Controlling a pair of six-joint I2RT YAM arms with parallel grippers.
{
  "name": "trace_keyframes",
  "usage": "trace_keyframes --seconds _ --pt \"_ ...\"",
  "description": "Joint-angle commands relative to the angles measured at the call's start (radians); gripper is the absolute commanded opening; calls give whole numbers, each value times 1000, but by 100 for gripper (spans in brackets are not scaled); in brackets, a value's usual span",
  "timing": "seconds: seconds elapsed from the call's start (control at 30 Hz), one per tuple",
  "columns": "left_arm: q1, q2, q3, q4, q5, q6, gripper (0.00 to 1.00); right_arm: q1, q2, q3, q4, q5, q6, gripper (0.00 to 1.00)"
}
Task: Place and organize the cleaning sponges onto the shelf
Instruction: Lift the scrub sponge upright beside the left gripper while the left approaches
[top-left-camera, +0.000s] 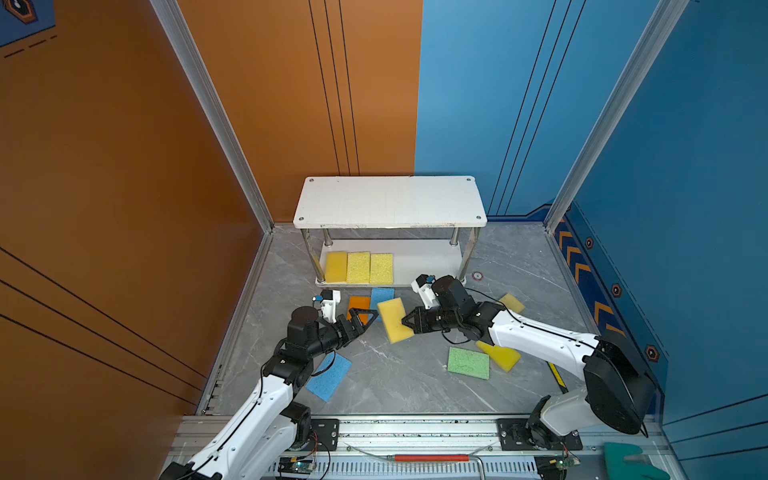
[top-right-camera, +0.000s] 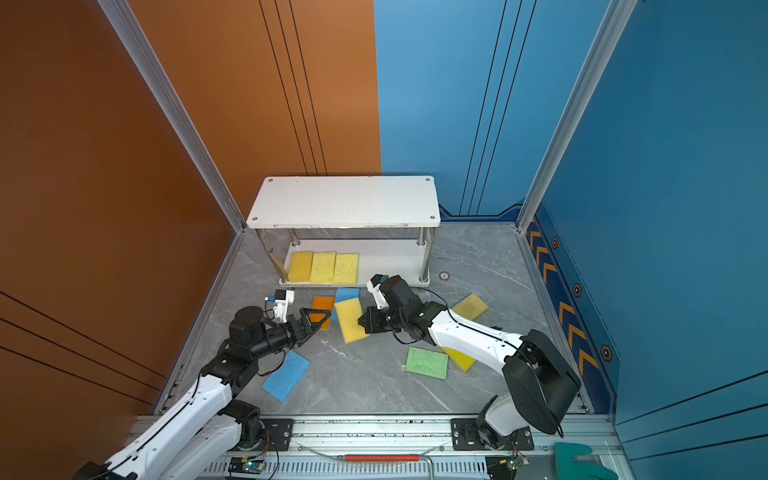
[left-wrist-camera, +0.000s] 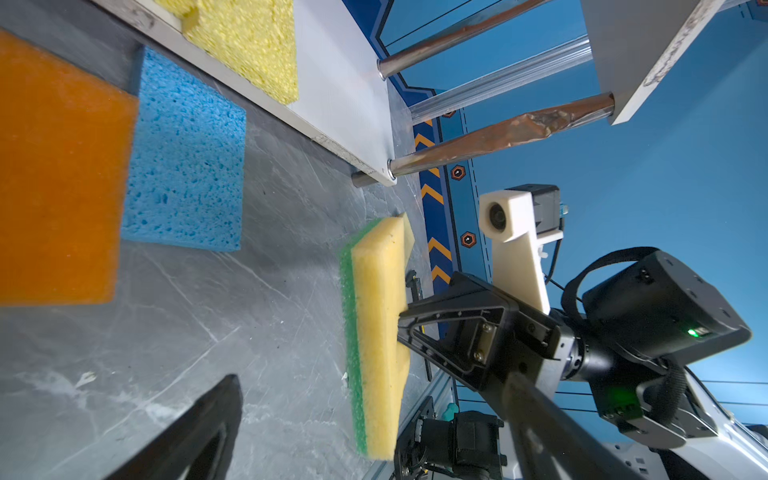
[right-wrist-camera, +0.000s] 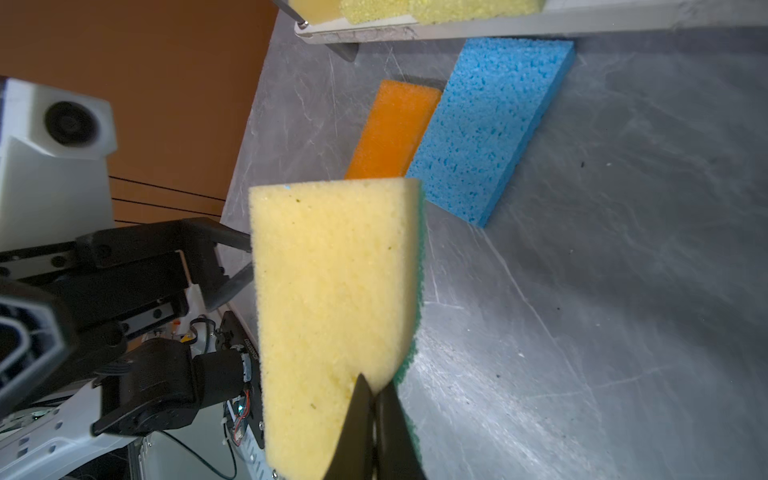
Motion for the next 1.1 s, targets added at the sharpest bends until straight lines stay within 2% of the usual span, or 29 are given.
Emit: trace_keyframes --seconds 0.0,0.07,0.1,0.13,0.2,0.23,0.3,0.37,0.53,0.63,0.73,0.8,0.9,1.07 --pt "-26 45 7 153 -17 -27 98 10 -20 53 17 -45 13 0" --pt "-39 64 21 172 -24 -31 99 18 -20 68 17 -50 12 0" --pt "-44 70 27 172 -29 -31 95 20 -20 73 18 -51 12 0" --pt "-49 73 31 174 -32 -31 89 24 -20 76 21 -52 12 0" --pt "-51 78 39 173 -35 -32 67 28 -18 77 26 -50 15 0" --pt "-53 77 40 173 -37 -35 62 29 -18 76 30 -50 18 0" --pt "-55 72 39 172 -44 -36 59 30 -18 70 40 -53 24 0" --pt "-56 69 35 173 -49 -38 45 33 -18 66 52 -56 30 0" --pt "-57 66 33 175 -53 -41 21 38 -15 68 60 -60 36 0" --pt "-55 66 29 178 -52 -37 7 38 -19 68 56 -67 43 10" --pt "-47 64 28 178 -46 -35 6 32 -32 53 50 -94 55 30" --pt "-37 60 25 185 -38 -39 6 27 -42 37 45 -112 63 38" --pt "-20 61 24 201 -17 -50 5 25 -60 5 40 -125 67 43" --pt "-3 61 24 208 4 -59 4 24 -88 -33 52 -134 80 44"
